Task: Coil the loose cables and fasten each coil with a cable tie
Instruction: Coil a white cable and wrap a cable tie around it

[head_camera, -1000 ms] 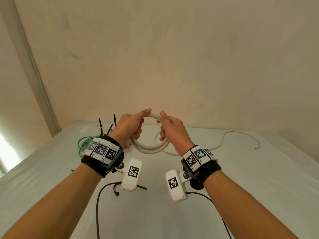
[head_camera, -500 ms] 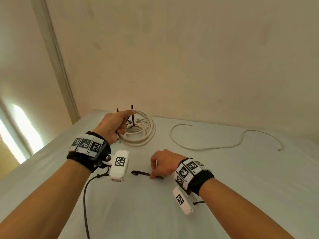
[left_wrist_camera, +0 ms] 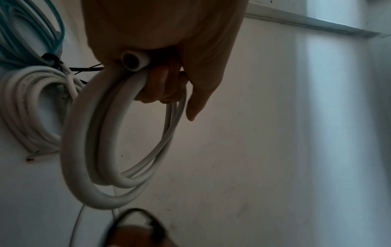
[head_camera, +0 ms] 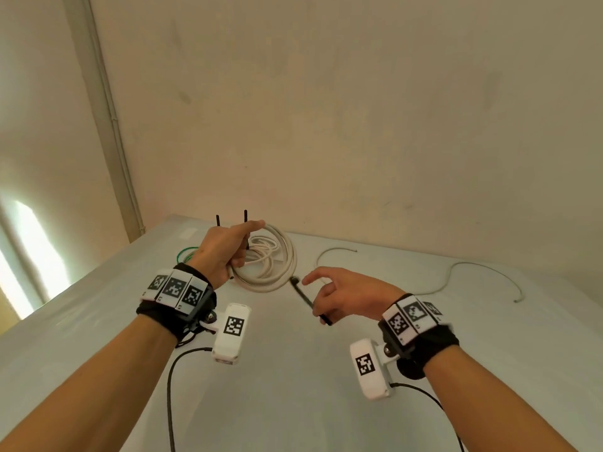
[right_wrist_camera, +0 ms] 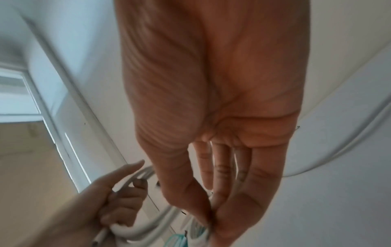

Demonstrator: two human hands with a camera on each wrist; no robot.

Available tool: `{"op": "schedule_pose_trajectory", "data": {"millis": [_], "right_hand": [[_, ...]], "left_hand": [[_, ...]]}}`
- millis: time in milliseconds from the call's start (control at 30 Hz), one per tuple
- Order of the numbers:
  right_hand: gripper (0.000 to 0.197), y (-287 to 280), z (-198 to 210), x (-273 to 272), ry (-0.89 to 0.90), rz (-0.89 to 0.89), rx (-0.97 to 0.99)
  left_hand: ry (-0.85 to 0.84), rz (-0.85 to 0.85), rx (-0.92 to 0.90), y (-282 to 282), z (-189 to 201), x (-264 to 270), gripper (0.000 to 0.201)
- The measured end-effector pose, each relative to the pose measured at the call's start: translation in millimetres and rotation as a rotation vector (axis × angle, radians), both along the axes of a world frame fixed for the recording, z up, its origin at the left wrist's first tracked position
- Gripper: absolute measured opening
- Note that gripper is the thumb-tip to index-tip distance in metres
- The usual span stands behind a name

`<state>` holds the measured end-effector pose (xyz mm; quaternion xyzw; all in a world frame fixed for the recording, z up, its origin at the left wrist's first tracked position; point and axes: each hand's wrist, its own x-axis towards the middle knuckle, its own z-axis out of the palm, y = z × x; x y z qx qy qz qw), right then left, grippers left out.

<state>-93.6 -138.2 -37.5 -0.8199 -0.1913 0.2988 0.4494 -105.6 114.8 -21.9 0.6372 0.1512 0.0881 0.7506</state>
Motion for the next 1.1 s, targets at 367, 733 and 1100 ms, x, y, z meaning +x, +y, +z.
{"op": "schedule_pose_trajectory", "data": {"millis": [367,733,1100], "right_hand": [[0.013,9.1,25.5,-10.2,-0.306,-0.363,0.297],[0.016,15.0,18.7,-11.5,-0.655,-0.630,0.265],[0.011,6.6,17.1,-12.4,-0.116,-0.629,0.559]], "left_hand": [[-0.009,-0.245,-0.202,-39.9,7.6,-0.3,0.069],[-0.037,-0.297,-0.140,-59.1,2.9,1.0,0.003],[-0.137,-0.054,-0.117,-57.4,-4.7,10.7,0.027]]}}
